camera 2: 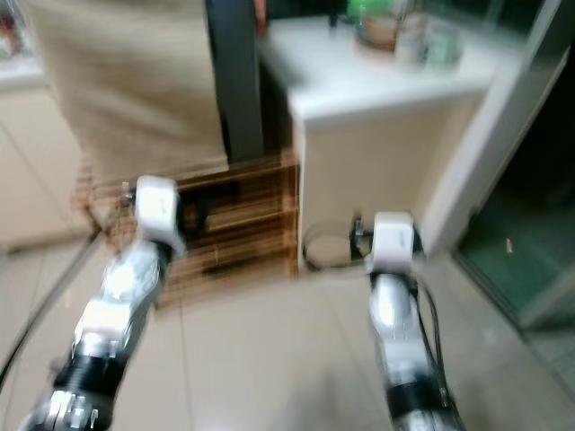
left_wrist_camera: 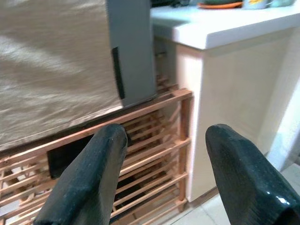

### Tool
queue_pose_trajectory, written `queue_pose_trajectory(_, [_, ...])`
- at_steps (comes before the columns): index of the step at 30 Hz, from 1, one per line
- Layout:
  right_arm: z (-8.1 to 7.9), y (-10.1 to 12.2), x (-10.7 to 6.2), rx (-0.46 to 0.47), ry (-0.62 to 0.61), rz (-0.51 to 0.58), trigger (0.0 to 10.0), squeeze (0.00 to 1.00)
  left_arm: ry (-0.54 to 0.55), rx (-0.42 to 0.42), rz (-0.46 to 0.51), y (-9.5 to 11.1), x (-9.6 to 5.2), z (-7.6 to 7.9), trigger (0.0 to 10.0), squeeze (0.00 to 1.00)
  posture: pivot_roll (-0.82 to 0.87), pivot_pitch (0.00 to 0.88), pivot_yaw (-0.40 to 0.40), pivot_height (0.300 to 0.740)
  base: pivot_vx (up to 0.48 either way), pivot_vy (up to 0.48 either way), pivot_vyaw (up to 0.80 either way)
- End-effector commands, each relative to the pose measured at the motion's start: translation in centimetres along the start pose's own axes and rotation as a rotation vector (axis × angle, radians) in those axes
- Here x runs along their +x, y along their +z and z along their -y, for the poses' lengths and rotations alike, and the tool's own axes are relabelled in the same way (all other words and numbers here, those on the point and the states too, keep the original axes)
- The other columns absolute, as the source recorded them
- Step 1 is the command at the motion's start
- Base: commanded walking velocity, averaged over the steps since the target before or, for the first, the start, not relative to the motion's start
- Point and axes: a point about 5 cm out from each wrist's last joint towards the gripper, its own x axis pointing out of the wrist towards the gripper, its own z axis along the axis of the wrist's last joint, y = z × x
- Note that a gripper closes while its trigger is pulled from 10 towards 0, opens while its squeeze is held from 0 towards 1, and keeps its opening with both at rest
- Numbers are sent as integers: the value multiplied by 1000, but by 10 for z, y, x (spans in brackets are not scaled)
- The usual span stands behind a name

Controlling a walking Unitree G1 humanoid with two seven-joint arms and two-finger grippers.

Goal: Restocking fridge

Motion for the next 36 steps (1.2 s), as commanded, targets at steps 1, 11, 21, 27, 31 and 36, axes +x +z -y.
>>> queue_pose_trajectory(1, [-13,7,2,16,39,28,10000,27,37,19,-9,0,0,-11,10000,0,-107,0,31,740,469,0,0])
queue_pose_trajectory(11, [-9,1,5,20,32,-3,10000,20,61,5,-22,3,4,-18,10000,0,-95,0,27,740,375,156,0])
queue_pose_trajectory(21, [-4,-1,5,23,35,-7,10000,24,103,-55,-55,-1,5,-26,10000,0,-102,0,26,740,0,480,-650])
queue_pose_trajectory(27, [1,-2,7,26,19,-11,10000,27,107,-81,-72,-3,6,-27,10000,0,-104,0,30,740,0,460,-752])
queue_pose_trajectory(31, [2,-2,7,26,19,-11,10000,27,112,-82,-75,-3,7,-30,10000,0,-103,0,33,740,0,449,-742])
queue_pose_trajectory(36, [2,-3,6,25,20,-7,10000,27,123,-76,-84,-4,8,-34,10000,0,-105,0,39,740,0,451,-738])
